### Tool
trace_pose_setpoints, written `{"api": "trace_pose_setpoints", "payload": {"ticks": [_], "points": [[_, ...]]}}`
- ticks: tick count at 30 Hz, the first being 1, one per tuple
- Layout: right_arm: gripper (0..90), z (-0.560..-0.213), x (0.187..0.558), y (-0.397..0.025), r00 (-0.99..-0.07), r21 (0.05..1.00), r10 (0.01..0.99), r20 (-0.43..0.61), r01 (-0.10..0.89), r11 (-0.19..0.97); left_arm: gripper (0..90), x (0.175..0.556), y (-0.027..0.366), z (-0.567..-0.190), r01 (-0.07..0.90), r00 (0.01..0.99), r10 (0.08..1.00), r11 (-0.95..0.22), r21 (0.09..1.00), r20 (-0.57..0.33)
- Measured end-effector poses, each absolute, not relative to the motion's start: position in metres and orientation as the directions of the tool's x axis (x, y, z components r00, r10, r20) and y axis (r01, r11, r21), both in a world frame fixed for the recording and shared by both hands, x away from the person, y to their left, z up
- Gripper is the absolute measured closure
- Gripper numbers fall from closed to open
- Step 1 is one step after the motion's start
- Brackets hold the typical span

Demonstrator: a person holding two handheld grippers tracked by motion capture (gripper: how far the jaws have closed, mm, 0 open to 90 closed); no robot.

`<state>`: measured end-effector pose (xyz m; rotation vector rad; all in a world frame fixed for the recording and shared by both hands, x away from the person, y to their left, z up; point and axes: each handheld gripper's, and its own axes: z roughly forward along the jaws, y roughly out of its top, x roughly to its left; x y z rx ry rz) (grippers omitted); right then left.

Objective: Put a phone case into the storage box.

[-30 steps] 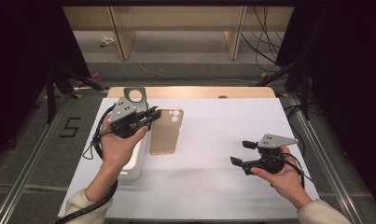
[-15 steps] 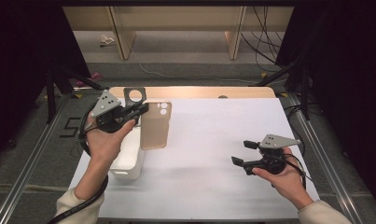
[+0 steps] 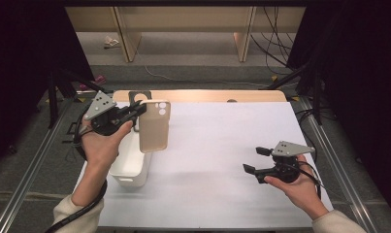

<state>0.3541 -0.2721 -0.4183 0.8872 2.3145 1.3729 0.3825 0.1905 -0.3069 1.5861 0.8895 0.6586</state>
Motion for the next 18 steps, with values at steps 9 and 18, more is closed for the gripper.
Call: {"api": "trace_pose_setpoints", "payload": {"ticks": [9, 18], "points": [[20.2, -0.418, 0.353, -0.274, -0.759, 0.868, 0.649, 0.05, 0.355, 0.348, 80.7, 0.389, 0.203, -0.306, 0.199, 0.547, 0.836, -0.084, 0.976, -0.04], [20.2, -0.419, 0.353, -0.274, -0.756, 0.865, 0.653, 0.053, 0.361, 0.349, 80.7, 0.398, 0.22, -0.3, 0.179, 0.534, 0.845, -0.071, 0.981, -0.036]]}}
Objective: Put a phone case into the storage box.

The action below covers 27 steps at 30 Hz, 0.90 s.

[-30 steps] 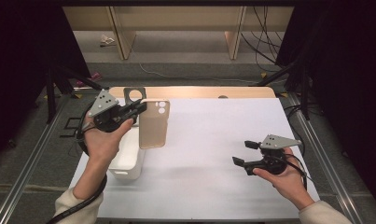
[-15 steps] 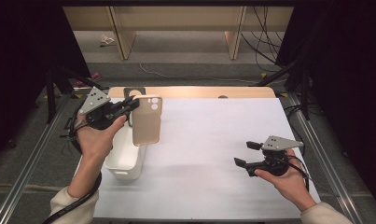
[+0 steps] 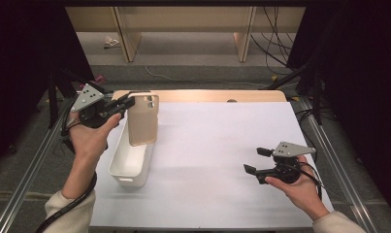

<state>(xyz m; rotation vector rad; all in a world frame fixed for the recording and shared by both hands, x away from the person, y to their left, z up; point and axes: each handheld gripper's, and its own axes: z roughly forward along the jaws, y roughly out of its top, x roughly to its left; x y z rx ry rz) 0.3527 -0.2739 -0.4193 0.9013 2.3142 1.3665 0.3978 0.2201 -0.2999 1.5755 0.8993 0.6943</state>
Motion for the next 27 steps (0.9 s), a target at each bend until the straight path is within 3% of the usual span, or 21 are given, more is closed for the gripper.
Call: {"api": "trace_pose_setpoints", "payload": {"ticks": [27], "points": [[20.3, -0.421, 0.353, -0.274, -0.756, 0.865, 0.652, 0.059, 0.365, 0.345, 80.7, 0.436, 0.241, -0.305, 0.197, 0.516, 0.856, -0.09, 0.976, -0.025]]}}
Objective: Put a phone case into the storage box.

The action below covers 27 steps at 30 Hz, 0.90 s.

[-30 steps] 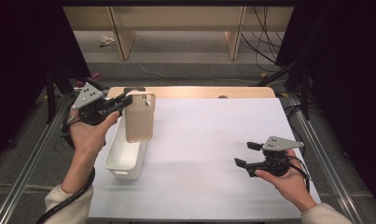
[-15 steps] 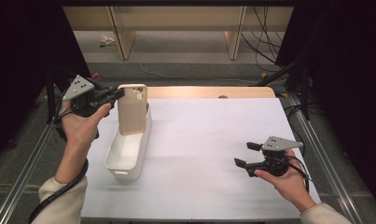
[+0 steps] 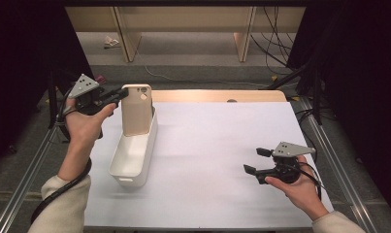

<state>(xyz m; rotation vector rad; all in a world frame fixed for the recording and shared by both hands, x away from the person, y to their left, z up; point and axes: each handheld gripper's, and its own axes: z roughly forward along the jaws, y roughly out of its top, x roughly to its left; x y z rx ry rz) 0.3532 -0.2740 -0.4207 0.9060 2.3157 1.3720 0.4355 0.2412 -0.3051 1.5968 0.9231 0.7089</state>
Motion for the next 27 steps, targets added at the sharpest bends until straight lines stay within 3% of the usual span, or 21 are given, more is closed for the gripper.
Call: {"api": "trace_pose_setpoints", "payload": {"ticks": [27], "points": [[20.3, -0.421, 0.353, -0.274, -0.76, 0.866, 0.648, 0.057, 0.361, 0.346, 80.7, 0.465, 0.242, -0.325, 0.204, 0.482, 0.875, -0.058, 0.977, -0.049]]}}
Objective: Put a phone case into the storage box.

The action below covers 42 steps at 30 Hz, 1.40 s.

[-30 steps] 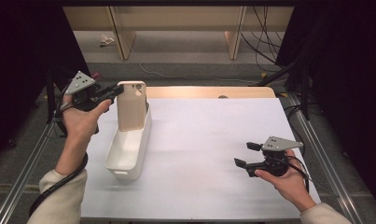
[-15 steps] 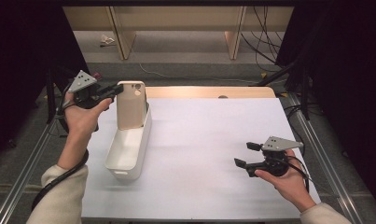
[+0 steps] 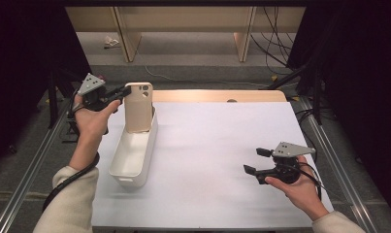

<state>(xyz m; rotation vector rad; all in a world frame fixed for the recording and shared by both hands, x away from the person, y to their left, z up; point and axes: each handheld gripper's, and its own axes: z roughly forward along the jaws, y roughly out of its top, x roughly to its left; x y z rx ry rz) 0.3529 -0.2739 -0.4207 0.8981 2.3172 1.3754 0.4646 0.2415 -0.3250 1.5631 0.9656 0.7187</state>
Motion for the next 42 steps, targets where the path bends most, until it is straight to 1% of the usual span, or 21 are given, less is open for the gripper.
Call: {"api": "trace_pose_setpoints", "payload": {"ticks": [6, 14, 30, 42], "points": [[20.2, -0.421, 0.353, -0.274, -0.76, 0.865, 0.648, 0.059, 0.363, 0.347, 80.7, 0.47, 0.245, -0.326, 0.202, 0.46, 0.885, -0.028, 0.979, -0.07], [20.3, -0.421, 0.353, -0.274, -0.761, 0.865, 0.646, 0.058, 0.362, 0.348, 80.7, 0.476, 0.249, -0.33, 0.201, 0.456, 0.887, -0.021, 0.979, -0.075], [20.3, -0.421, 0.353, -0.273, -0.76, 0.864, 0.647, 0.059, 0.364, 0.348, 80.6, 0.493, 0.249, -0.344, 0.225, 0.494, 0.868, -0.07, 0.972, -0.052], [20.2, -0.422, 0.353, -0.274, -0.761, 0.864, 0.646, 0.06, 0.364, 0.348, 80.6, 0.501, 0.25, -0.361, 0.258, 0.498, 0.864, -0.075, 0.963, -0.067]]}}
